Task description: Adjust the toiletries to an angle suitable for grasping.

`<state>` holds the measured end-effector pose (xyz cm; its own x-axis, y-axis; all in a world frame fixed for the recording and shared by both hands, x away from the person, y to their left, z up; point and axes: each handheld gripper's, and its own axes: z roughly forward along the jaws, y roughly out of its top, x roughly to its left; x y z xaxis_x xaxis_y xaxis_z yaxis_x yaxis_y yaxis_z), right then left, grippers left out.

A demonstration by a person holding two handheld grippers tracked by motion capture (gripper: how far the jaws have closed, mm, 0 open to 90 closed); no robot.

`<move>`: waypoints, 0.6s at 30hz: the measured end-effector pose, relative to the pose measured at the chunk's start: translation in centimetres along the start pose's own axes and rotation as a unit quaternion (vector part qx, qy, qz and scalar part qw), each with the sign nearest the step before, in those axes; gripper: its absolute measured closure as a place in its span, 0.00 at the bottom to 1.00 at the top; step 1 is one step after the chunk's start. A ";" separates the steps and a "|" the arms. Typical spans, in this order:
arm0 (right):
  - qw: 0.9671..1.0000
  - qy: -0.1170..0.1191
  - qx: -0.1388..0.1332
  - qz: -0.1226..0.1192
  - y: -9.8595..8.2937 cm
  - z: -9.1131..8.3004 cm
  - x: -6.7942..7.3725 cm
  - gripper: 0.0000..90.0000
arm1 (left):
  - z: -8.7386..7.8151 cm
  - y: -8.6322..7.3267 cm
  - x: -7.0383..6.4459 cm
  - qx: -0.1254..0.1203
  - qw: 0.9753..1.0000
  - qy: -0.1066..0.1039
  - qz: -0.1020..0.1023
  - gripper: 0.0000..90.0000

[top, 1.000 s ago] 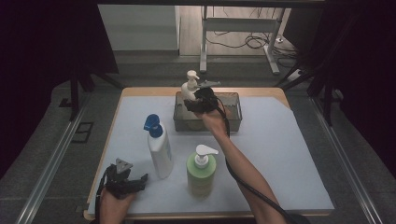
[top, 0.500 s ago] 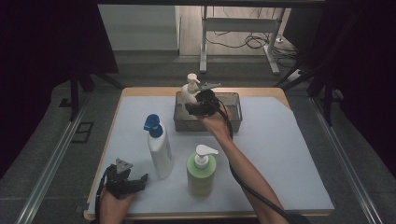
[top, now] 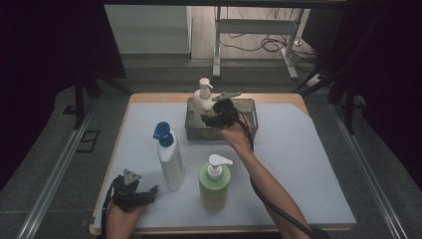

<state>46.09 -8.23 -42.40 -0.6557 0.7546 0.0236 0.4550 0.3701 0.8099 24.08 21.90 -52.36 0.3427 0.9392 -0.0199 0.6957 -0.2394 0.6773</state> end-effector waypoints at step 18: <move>1.000 0.014 0.015 0.000 -1.7 -2.6 -1.4 0.53 | 0.0 0.0 0.0 0.000 1.000 0.000 0.000 0.14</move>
<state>44.64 -11.36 -42.29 -0.6728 0.7387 0.0401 0.4723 0.3872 0.7918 24.08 21.90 -52.36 0.3428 0.9392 -0.0195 0.6956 -0.2398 0.6772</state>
